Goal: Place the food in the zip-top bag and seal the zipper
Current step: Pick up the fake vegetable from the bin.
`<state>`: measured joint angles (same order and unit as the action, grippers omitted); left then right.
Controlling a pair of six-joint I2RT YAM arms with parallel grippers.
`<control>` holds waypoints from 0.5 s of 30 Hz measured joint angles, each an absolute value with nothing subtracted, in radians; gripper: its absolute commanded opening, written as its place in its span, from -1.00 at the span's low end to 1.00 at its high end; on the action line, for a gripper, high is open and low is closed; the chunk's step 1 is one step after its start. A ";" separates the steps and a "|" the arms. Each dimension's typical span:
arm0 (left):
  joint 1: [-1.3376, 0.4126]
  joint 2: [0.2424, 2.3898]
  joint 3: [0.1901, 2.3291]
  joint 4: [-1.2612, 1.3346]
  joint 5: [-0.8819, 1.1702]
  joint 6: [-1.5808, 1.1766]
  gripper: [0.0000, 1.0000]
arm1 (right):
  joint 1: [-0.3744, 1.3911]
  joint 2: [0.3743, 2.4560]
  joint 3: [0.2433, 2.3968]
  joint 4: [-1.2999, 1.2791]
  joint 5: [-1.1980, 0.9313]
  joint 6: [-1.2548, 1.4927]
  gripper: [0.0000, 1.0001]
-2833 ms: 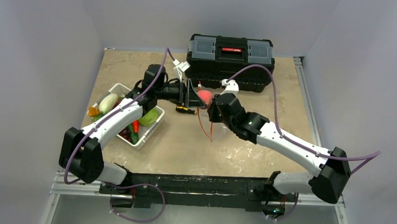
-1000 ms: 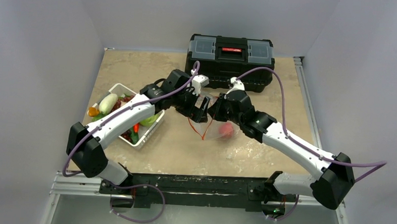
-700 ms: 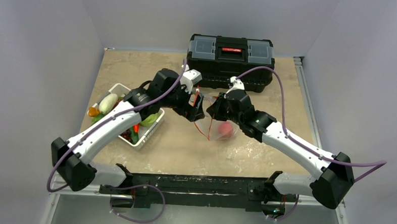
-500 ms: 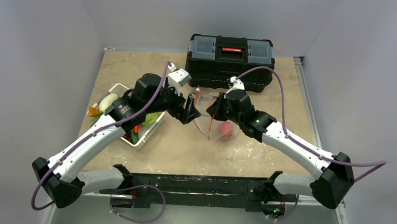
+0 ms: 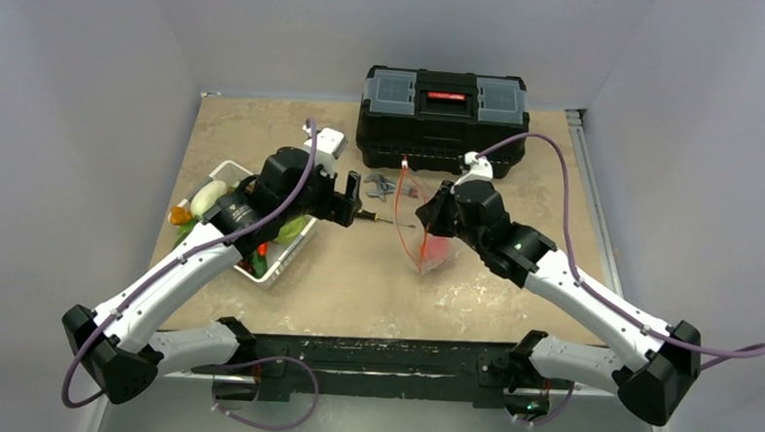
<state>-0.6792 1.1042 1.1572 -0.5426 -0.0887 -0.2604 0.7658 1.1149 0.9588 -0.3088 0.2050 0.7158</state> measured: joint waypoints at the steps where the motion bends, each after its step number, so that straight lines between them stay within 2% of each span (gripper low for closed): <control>1: -0.670 1.112 1.158 -0.567 -0.112 -0.272 1.00 | 0.766 1.101 0.952 -0.313 0.218 0.713 -1.00; 4: -0.586 1.135 1.158 -0.654 -0.128 -0.309 1.00 | 0.766 1.063 0.931 -0.327 0.245 0.698 -1.00; 9: -0.327 1.158 1.091 -0.722 -0.102 -0.363 1.00 | 0.766 1.039 0.925 -0.337 0.274 0.665 -1.00; 15: -0.235 1.276 1.038 -0.765 -0.073 -0.377 1.00 | 0.766 1.017 0.924 -0.337 0.274 0.630 -1.00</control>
